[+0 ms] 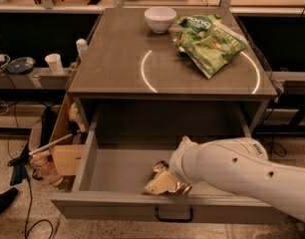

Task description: Place orange can into top drawer

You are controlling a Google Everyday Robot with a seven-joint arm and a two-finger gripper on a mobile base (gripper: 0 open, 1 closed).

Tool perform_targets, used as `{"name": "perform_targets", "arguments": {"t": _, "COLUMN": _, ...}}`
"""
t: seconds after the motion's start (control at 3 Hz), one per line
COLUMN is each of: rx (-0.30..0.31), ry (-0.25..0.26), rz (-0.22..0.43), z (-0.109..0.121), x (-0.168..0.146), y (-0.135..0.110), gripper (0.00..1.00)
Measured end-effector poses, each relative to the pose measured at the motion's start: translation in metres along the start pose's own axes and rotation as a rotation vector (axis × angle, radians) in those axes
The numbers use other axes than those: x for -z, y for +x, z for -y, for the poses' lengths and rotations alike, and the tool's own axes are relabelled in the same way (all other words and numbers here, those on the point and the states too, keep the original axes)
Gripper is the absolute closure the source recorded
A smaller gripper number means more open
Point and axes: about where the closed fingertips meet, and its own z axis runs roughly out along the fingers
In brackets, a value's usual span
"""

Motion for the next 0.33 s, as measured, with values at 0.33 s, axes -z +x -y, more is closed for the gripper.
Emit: {"name": "perform_targets", "arguments": {"t": 0.33, "rx": 0.0, "ry": 0.0, "rz": 0.0, "z": 0.0, "x": 0.0, "y": 0.0, "gripper": 0.0}}
